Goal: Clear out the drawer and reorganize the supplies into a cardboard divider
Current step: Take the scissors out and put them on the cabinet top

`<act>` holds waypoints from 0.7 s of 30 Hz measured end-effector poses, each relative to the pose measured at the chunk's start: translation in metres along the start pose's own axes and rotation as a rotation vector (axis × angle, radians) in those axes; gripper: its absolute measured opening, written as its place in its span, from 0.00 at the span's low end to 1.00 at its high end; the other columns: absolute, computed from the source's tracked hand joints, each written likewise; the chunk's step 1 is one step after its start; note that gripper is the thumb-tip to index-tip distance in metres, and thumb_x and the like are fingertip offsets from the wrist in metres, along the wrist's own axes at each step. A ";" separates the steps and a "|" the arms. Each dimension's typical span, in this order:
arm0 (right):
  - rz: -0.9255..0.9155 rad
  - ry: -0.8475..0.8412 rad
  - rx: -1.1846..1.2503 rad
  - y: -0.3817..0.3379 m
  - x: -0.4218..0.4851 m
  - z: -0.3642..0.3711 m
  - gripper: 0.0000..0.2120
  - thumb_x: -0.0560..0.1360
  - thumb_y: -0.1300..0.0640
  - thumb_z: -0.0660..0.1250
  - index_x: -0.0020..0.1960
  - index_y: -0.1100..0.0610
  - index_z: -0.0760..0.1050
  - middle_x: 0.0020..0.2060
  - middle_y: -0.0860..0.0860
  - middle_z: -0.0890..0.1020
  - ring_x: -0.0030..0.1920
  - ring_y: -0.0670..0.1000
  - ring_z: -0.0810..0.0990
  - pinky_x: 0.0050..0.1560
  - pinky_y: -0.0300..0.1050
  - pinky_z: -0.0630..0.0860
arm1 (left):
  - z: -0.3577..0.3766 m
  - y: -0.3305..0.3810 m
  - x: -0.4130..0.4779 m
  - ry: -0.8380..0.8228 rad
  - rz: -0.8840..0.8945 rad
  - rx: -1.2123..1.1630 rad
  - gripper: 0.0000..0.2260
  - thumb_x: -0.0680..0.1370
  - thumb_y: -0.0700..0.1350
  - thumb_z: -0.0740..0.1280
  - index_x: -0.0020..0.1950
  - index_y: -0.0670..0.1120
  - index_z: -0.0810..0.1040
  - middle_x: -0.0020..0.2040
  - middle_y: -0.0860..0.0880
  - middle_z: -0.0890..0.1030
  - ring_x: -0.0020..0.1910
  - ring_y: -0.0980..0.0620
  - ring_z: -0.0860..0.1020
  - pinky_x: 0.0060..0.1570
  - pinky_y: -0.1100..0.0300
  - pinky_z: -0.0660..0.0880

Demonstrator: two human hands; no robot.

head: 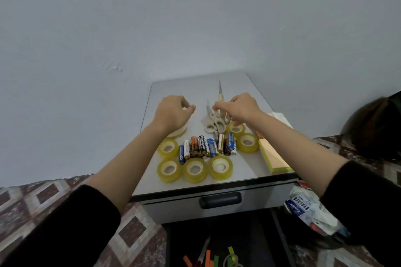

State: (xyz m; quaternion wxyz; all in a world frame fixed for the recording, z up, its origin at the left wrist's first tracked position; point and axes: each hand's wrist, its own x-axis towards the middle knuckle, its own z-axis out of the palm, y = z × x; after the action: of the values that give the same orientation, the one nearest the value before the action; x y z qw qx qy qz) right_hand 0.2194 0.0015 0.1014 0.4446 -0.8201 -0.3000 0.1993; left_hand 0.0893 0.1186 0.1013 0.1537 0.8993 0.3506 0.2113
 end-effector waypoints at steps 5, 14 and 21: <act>0.068 -0.121 -0.144 -0.019 0.017 0.035 0.17 0.67 0.47 0.72 0.39 0.61 0.73 0.33 0.54 0.78 0.28 0.51 0.76 0.25 0.38 0.72 | -0.016 -0.039 -0.034 0.084 -0.017 -0.113 0.16 0.78 0.46 0.64 0.63 0.41 0.74 0.63 0.44 0.75 0.62 0.47 0.72 0.59 0.61 0.64; 0.031 -0.190 -0.391 -0.029 0.025 0.073 0.13 0.67 0.52 0.70 0.28 0.56 0.71 0.18 0.48 0.74 0.17 0.46 0.70 0.22 0.34 0.71 | 0.018 -0.093 -0.078 0.137 -0.248 -0.312 0.17 0.81 0.48 0.57 0.63 0.39 0.76 0.59 0.43 0.79 0.57 0.47 0.76 0.53 0.62 0.67; -0.018 -0.152 -0.494 -0.022 0.029 0.078 0.21 0.72 0.44 0.70 0.33 0.59 0.69 0.25 0.51 0.76 0.23 0.47 0.74 0.23 0.38 0.69 | 0.035 -0.100 -0.081 0.213 -0.184 -0.221 0.14 0.81 0.44 0.58 0.44 0.39 0.79 0.42 0.44 0.79 0.42 0.48 0.74 0.39 0.60 0.61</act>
State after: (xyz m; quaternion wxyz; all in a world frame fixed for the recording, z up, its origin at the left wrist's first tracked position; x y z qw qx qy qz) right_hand 0.1872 0.0776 0.0777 0.2085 -0.8838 -0.3796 0.1772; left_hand -0.0040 0.1286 0.0069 0.2325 0.8135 0.4204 0.3278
